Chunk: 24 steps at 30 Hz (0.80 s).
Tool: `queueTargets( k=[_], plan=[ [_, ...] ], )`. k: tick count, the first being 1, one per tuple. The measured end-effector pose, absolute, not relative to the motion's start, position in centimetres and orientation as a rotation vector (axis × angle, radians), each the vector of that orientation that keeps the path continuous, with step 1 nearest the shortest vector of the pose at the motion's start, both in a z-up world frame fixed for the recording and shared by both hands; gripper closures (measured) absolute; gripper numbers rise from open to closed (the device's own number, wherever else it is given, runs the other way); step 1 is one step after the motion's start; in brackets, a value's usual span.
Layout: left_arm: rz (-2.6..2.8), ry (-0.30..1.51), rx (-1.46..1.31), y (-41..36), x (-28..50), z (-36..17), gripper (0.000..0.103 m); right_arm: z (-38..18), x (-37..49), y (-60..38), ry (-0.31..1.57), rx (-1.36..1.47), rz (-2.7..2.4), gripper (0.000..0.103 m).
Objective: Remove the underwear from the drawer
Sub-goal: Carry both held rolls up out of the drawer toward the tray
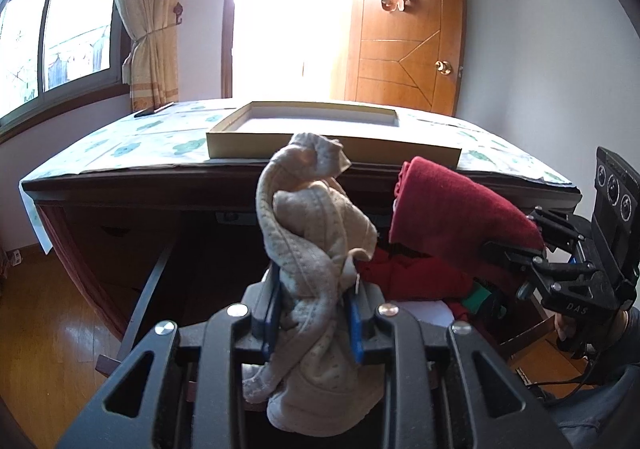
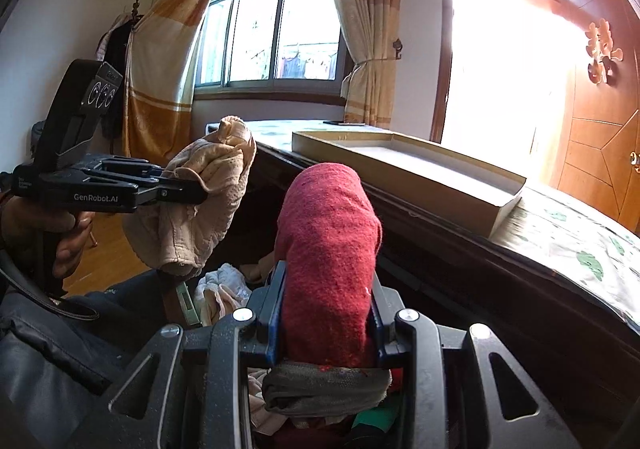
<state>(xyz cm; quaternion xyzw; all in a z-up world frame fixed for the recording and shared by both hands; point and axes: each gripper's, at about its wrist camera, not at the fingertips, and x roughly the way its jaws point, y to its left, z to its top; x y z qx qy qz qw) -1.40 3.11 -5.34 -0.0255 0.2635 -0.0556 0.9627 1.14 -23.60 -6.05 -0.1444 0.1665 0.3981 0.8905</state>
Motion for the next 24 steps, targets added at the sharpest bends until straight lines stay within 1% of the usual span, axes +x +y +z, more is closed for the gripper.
queueTargets(
  k=[5, 24],
  plan=[
    [-0.117, 0.520, -0.034, 2.7, -1.4, -4.9, 0.077, -5.8, 0.9, -24.1, 0.306, -0.268, 0.820, 0.067],
    [-0.127, 0.500, -0.007, 1.9, 0.3, -2.9, 0.077, -4.4, 1.5, -23.9, 0.289, -0.198, 0.805, 0.067]
  ],
)
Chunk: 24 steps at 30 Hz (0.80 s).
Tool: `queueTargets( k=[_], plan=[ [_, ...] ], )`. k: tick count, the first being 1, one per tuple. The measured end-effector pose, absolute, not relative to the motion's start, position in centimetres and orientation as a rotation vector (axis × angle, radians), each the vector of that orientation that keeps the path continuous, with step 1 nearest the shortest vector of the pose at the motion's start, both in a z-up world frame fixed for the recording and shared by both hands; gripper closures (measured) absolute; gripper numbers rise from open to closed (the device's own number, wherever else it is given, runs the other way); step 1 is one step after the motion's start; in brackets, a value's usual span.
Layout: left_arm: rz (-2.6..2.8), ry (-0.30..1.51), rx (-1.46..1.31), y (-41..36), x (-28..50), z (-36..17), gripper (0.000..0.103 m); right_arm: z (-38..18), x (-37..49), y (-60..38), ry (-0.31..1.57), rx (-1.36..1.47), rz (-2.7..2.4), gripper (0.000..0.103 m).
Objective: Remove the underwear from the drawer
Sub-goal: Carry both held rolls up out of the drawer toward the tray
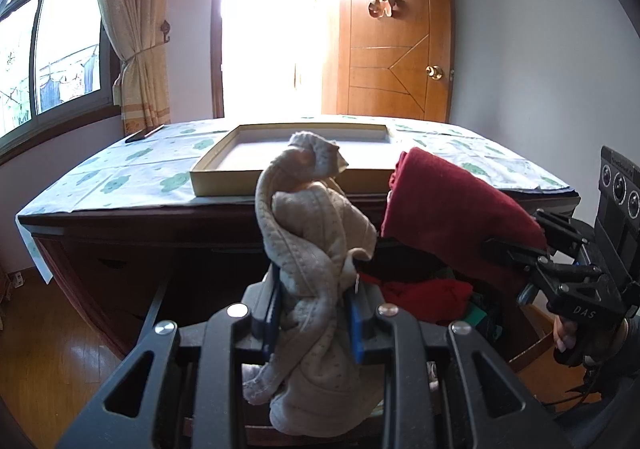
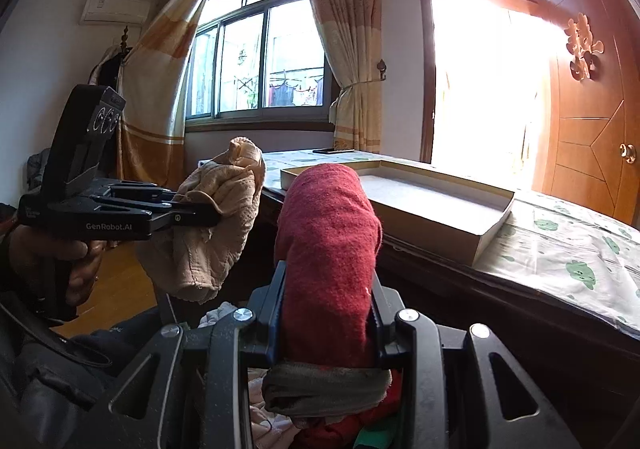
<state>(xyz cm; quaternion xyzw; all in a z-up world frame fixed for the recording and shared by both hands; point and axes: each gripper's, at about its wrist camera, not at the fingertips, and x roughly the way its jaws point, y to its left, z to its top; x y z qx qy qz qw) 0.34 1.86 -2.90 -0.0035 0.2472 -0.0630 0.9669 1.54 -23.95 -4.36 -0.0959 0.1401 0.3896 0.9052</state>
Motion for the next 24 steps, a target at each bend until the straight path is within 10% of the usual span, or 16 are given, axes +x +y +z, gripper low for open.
queueTargets(
  k=[24],
  plan=[
    [-0.146, 0.469, 0.052, 0.9, 5.3, 0.7, 0.077, -0.9, 3.2, -23.5, 0.278, -0.151, 0.753, 0.067]
  ],
)
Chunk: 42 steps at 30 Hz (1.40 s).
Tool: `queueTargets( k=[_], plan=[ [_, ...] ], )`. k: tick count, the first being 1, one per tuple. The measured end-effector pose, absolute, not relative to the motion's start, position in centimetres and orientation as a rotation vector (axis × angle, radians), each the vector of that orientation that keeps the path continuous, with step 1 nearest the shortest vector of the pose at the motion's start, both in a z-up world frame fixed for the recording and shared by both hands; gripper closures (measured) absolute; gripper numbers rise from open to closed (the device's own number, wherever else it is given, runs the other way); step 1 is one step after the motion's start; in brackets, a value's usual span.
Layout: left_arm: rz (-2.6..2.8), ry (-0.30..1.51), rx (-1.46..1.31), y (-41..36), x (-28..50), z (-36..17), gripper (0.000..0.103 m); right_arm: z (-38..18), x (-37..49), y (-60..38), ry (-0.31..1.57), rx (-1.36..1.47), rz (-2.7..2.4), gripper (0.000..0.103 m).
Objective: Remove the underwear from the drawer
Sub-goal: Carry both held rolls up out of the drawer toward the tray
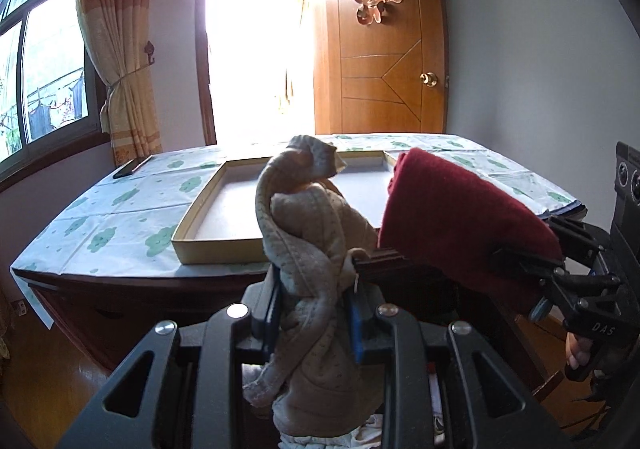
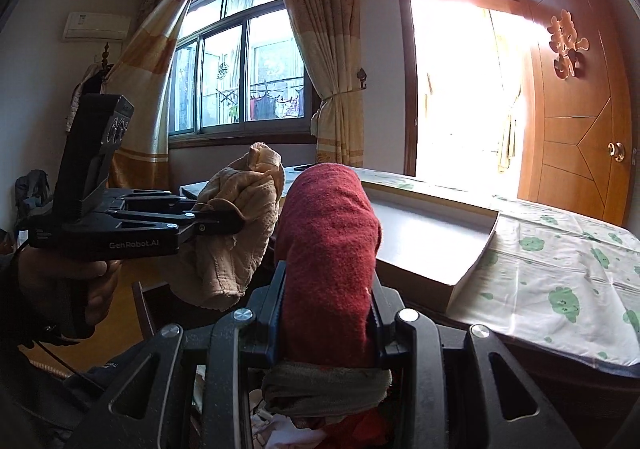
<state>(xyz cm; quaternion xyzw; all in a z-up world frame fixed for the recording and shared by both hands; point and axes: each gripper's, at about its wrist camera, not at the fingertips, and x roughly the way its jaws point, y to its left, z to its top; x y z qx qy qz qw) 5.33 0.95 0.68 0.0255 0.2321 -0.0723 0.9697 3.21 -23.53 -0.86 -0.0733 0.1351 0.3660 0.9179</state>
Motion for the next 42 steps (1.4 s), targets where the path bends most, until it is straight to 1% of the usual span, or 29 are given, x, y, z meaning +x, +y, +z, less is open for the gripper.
queueTargets(
  k=[6, 25, 42],
  plan=[
    [-0.149, 0.473, 0.058, 0.9, 6.9, 2.1, 0.077, 0.3, 4.3, -23.5, 0.262, -0.151, 0.725, 0.067],
    [-0.159, 0.503, 0.116, -0.7, 13.6, 5.2, 0.077, 3.6, 10.1, -23.0, 0.302, -0.116, 0.607, 0.067],
    [-0.169, 0.592, 0.149, -2.5, 21.2, 6.2, 0.077, 5.3, 17.7, -22.8, 0.411, -0.071, 0.489, 0.067]
  ],
)
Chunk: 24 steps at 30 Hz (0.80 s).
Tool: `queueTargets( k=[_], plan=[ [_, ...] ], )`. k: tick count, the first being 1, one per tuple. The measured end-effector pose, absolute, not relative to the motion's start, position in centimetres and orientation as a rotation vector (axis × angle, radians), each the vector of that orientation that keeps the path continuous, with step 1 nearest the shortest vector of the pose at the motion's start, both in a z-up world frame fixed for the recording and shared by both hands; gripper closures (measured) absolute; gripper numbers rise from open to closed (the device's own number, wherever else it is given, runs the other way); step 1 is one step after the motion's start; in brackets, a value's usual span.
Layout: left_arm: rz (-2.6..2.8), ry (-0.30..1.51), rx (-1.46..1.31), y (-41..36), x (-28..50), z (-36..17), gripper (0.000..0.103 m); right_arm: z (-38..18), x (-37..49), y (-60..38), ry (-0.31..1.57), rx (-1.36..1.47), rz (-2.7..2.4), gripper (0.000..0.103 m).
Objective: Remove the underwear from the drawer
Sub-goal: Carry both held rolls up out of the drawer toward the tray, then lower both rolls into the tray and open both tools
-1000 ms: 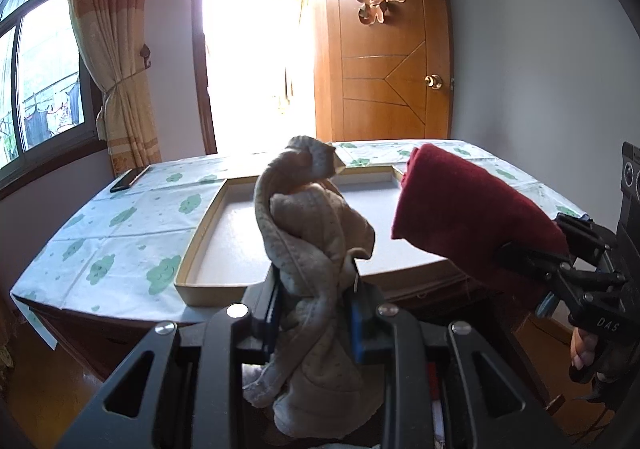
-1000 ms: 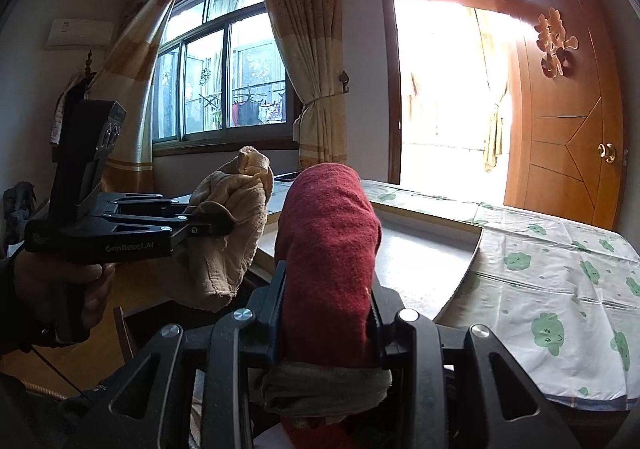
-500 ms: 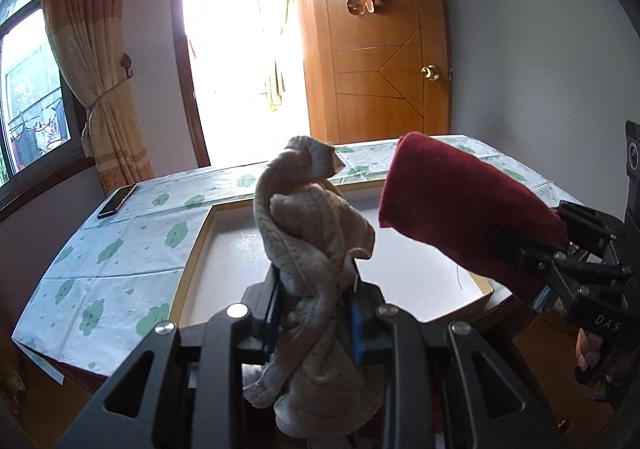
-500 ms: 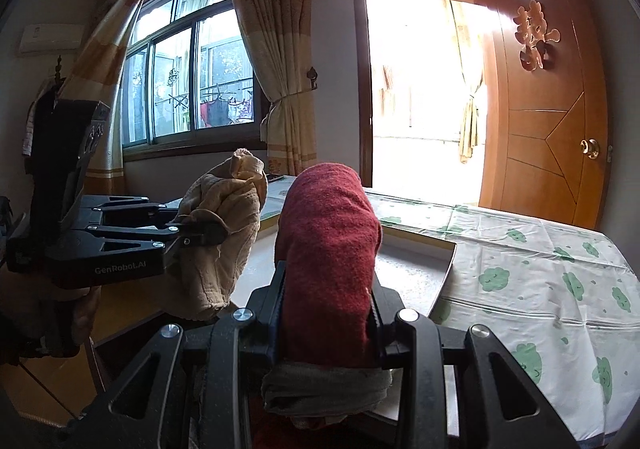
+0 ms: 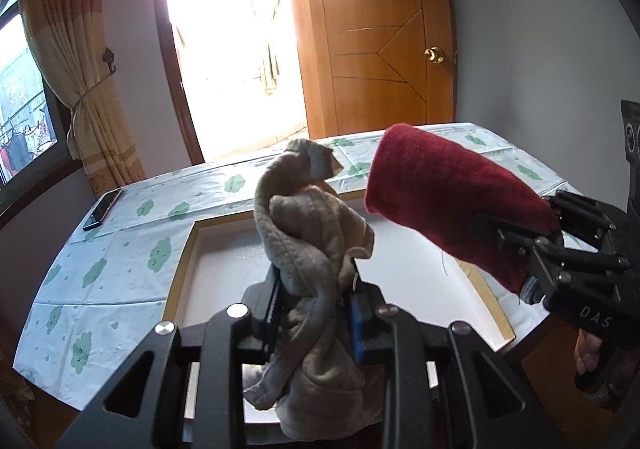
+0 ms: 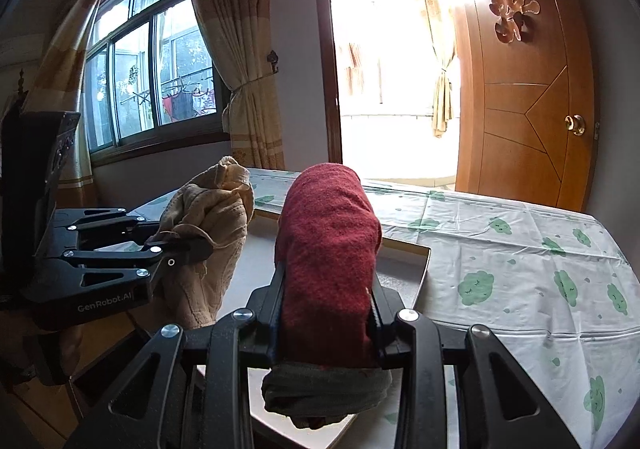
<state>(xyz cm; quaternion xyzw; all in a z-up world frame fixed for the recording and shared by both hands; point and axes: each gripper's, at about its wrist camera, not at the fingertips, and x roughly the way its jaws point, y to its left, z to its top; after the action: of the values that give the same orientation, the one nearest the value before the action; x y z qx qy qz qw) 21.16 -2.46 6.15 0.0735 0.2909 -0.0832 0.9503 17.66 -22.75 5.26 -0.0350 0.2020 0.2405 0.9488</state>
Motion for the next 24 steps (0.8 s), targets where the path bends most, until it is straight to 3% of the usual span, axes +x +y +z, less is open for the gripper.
queueTargets(
  k=[24],
  plan=[
    [-0.181, 0.841, 0.086, -4.0, 31.4, 3.6, 0.078, 4.2, 27.2, -22.5, 0.641, 0.061, 0.330, 0.067]
  ],
)
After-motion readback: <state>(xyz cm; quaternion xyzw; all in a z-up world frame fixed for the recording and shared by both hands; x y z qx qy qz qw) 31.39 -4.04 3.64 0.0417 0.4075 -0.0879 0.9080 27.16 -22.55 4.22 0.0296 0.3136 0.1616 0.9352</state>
